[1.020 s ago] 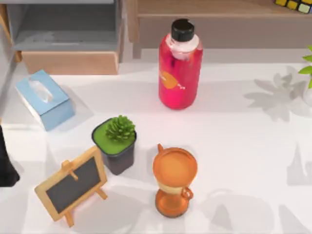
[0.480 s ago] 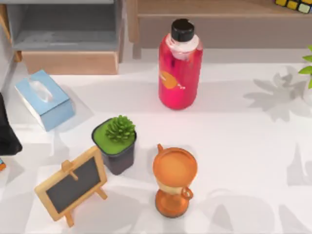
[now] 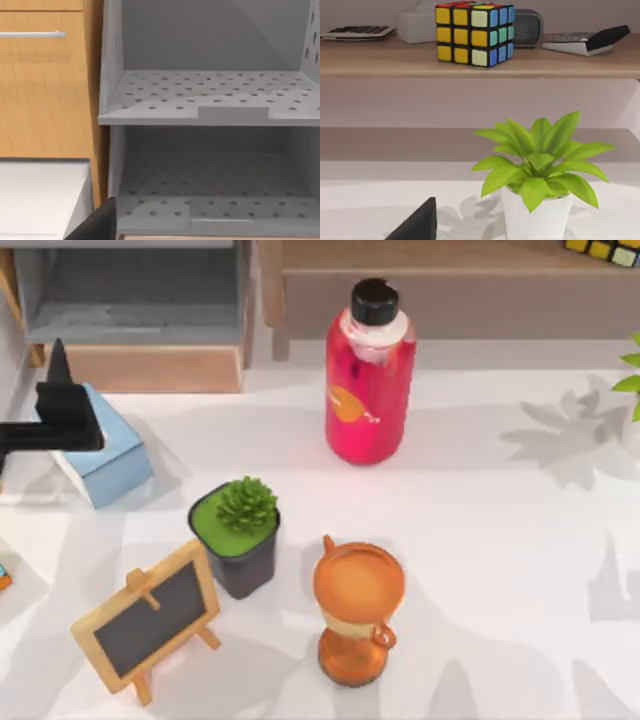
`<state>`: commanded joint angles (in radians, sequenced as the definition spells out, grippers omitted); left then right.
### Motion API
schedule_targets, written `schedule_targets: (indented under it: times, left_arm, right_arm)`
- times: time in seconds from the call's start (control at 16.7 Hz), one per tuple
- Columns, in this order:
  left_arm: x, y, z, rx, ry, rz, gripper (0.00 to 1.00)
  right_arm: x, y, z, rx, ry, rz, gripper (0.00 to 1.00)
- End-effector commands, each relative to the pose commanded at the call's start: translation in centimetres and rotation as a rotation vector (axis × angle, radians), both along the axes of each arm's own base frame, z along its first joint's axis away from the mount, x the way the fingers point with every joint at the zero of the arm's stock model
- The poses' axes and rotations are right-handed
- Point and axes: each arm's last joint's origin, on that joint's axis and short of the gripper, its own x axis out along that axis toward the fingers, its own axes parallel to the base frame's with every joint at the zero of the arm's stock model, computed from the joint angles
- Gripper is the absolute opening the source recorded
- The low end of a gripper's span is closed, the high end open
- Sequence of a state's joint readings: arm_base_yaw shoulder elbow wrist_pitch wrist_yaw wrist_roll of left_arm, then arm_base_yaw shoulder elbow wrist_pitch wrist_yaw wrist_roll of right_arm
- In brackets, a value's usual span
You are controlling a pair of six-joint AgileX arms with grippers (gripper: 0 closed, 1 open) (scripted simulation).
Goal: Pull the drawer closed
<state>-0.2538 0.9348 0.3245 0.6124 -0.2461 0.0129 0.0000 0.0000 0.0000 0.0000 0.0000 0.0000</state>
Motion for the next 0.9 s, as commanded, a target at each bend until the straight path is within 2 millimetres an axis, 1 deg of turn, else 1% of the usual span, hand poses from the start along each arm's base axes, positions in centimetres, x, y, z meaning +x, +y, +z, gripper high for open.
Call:
schedule_targets:
  times: [0.12, 0.24, 0.6, 0.72, 0.9]
  left_arm:
    - [1.2, -0.7, -0.1, 0.001, 0.001, 0.001, 1.00]
    - [1.8, -1.1, -0.1, 0.000, -0.001, 0.001, 1.00]
    - [1.8, -1.1, -0.2, 0.001, 0.002, 0.004, 1.00]
    - [2.2, -0.6, 0.1, 0.027, -0.019, 0.018, 1.00]
    - [3.2, 1.7, 0.6, 0.140, -0.081, 0.076, 1.00]
  right_arm:
    - [0.0, 0.0, 0.0, 0.000, 0.000, 0.000, 1.00]
    - [0.0, 0.0, 0.0, 0.000, 0.000, 0.000, 1.00]
    - [0.0, 0.0, 0.0, 0.000, 0.000, 0.000, 1.00]
    - [0.0, 0.0, 0.0, 0.000, 0.000, 0.000, 1.00]
    - [0.0, 0.0, 0.0, 0.000, 0.000, 0.000, 1.00]
